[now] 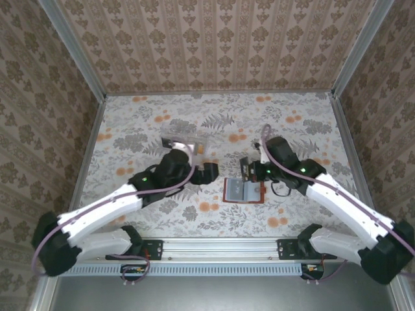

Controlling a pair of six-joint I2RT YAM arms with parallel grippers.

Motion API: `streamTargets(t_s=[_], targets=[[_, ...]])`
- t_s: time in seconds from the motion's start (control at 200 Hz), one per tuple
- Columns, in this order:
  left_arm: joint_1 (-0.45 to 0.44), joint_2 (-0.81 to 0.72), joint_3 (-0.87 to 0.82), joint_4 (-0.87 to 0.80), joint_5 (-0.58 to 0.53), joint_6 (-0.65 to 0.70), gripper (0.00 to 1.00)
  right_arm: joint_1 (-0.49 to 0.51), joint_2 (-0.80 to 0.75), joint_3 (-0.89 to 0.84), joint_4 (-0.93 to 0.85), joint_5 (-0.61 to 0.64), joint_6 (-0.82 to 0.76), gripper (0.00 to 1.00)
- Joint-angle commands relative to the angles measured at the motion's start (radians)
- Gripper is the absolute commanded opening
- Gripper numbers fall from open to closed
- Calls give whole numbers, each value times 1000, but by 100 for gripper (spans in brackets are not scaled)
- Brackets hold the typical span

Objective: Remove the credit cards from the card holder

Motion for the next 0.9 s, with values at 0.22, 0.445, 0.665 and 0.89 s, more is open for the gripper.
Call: streamTargets(t_s=[0.22, 0.445, 0.665, 0.89], targets=[[100, -515, -118, -393, -263, -24, 100, 188, 424, 443, -77, 94, -309, 0], [108, -704, -96, -576, -337, -37, 100, 238, 741, 830, -172, 97, -534, 0], [111, -754, -65, -666, -356, -42, 100, 274, 1043, 1246, -304, 162, -687, 0], [111, -755, 2, -735, -393, -30, 100, 277, 1219, 1496, -354, 172, -806, 0]])
